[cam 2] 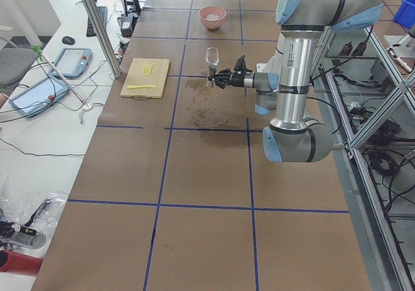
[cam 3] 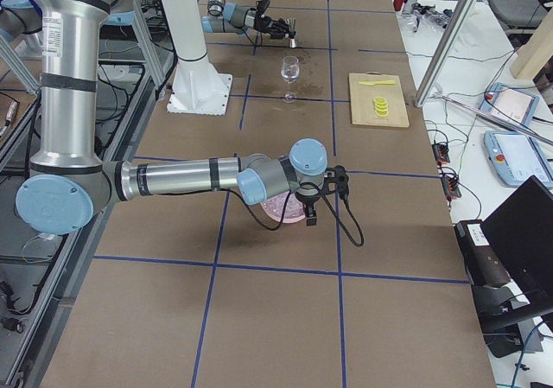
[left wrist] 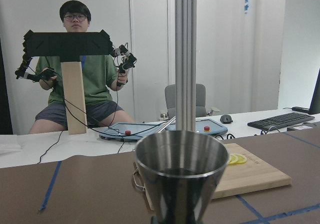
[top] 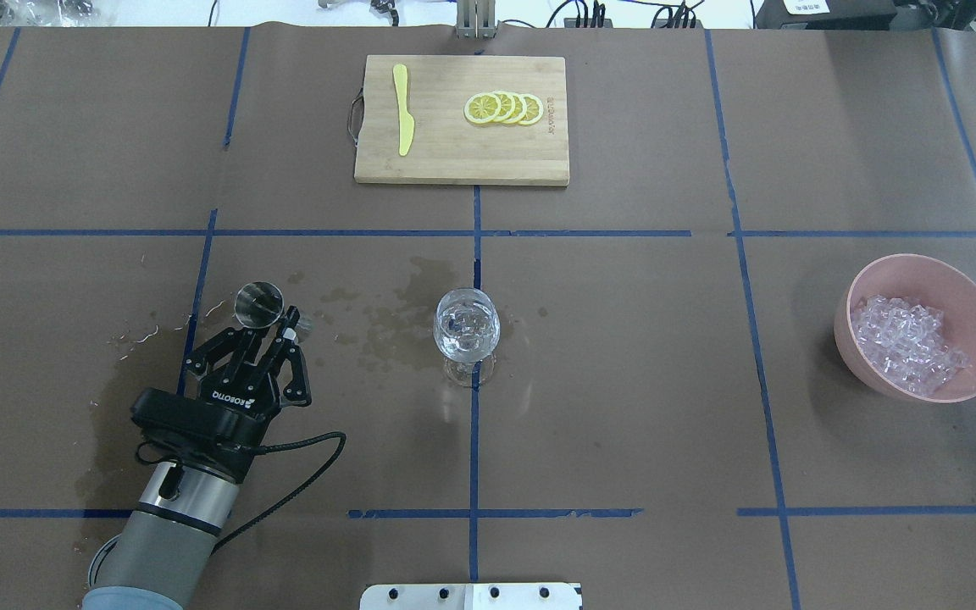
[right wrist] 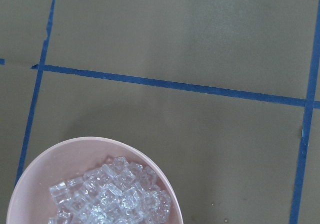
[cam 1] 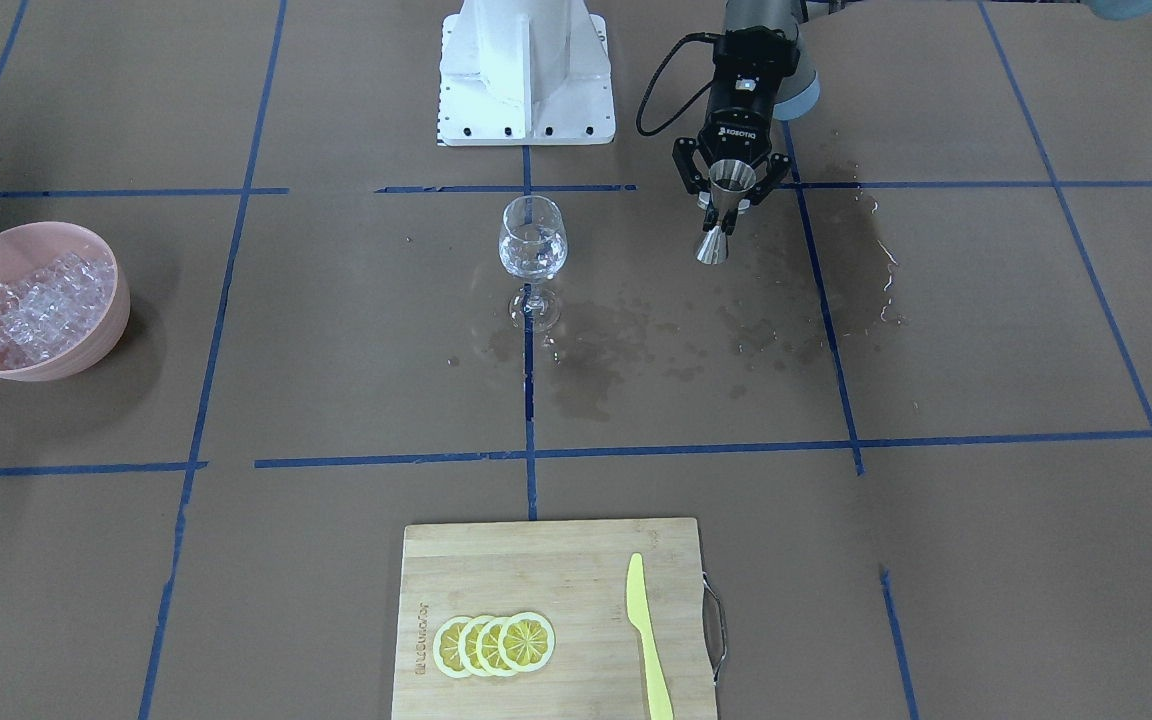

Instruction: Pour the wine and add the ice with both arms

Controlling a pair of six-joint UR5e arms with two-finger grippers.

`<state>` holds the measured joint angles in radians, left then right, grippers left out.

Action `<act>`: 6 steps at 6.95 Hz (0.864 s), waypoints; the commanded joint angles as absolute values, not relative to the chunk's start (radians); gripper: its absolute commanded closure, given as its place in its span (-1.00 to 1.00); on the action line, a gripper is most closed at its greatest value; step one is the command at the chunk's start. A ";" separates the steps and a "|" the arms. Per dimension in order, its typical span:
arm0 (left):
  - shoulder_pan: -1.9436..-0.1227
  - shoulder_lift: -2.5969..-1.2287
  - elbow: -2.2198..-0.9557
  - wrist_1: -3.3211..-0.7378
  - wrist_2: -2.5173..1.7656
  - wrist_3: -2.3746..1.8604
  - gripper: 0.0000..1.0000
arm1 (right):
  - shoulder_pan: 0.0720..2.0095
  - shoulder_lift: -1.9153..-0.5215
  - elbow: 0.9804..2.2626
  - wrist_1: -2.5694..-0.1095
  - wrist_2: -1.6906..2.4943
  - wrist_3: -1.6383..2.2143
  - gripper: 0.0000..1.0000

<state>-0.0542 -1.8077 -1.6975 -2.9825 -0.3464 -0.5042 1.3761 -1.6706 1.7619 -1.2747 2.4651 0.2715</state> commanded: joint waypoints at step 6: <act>-0.084 -1.956 -1.698 -2.801 -0.327 -0.196 1.00 | 1.364 -1.671 1.756 -1.276 2.464 0.272 -1.00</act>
